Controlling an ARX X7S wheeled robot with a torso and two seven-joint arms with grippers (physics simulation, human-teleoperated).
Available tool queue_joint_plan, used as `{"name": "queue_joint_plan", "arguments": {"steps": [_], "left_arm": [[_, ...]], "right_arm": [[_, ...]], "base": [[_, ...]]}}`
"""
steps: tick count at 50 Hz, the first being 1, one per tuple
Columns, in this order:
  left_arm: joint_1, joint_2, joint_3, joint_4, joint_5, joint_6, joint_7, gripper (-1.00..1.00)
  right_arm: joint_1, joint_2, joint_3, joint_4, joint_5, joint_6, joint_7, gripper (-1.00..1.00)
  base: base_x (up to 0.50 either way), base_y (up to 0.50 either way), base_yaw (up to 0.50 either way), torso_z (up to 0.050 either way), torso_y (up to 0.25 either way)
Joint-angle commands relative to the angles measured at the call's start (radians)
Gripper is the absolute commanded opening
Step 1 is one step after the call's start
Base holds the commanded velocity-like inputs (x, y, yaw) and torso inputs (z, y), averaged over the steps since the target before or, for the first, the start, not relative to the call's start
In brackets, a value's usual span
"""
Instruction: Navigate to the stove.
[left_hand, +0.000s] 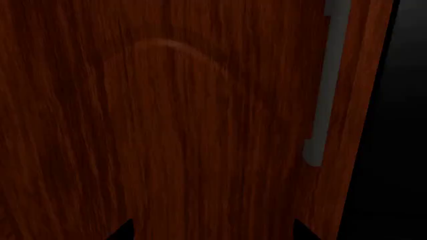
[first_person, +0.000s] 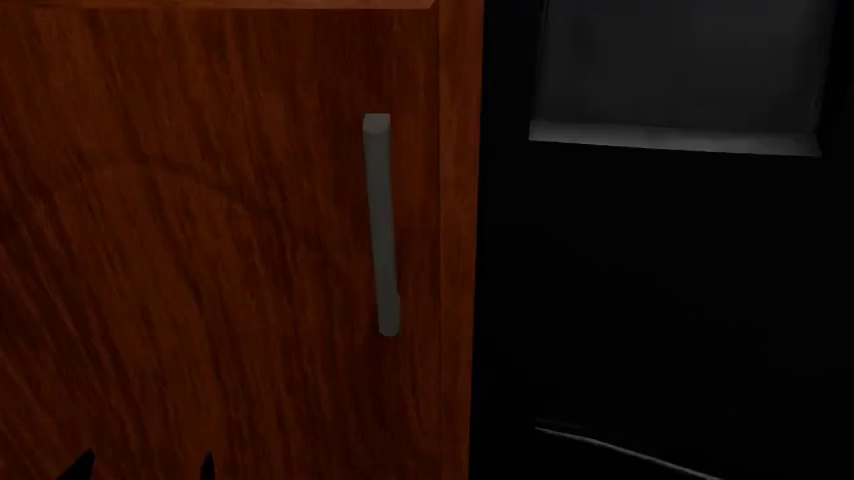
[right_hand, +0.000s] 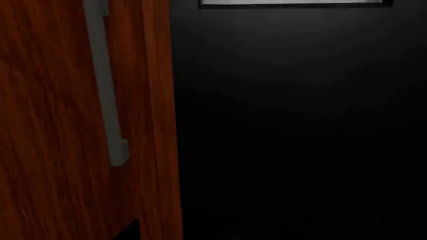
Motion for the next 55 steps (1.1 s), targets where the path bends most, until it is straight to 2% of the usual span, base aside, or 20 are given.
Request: {"name": "queue_joint_plan", "arguments": {"steps": [1, 13, 32, 55], "left_arm": [[-0.002, -0.018, 0.021, -0.001, -0.018, 0.0, -0.021, 1.0], [-0.02, -0.05, 0.068, -0.03, -0.03, -0.017, -0.062, 1.0], [-0.025, -0.076, 0.092, -0.022, -0.077, -0.023, -0.087, 1.0], [-0.013, -0.107, 0.126, -0.004, -0.101, 0.007, -0.105, 1.0]], "right_arm": [[0.0, 0.012, -0.015, -0.003, 0.012, 0.003, 0.015, 1.0], [0.007, 0.05, -0.058, 0.011, 0.036, -0.009, 0.053, 1.0], [0.016, 0.076, -0.086, 0.022, 0.061, -0.003, 0.091, 1.0], [0.023, 0.099, -0.111, 0.031, 0.093, -0.009, 0.121, 1.0]], "base": [[0.0, 0.0, 0.0, 0.0, 0.0], [0.0, -0.02, 0.0, 0.0, 0.0], [0.0, -0.5, 0.0, 0.0, 0.0], [0.0, -0.5, 0.0, 0.049, 0.0]]}}
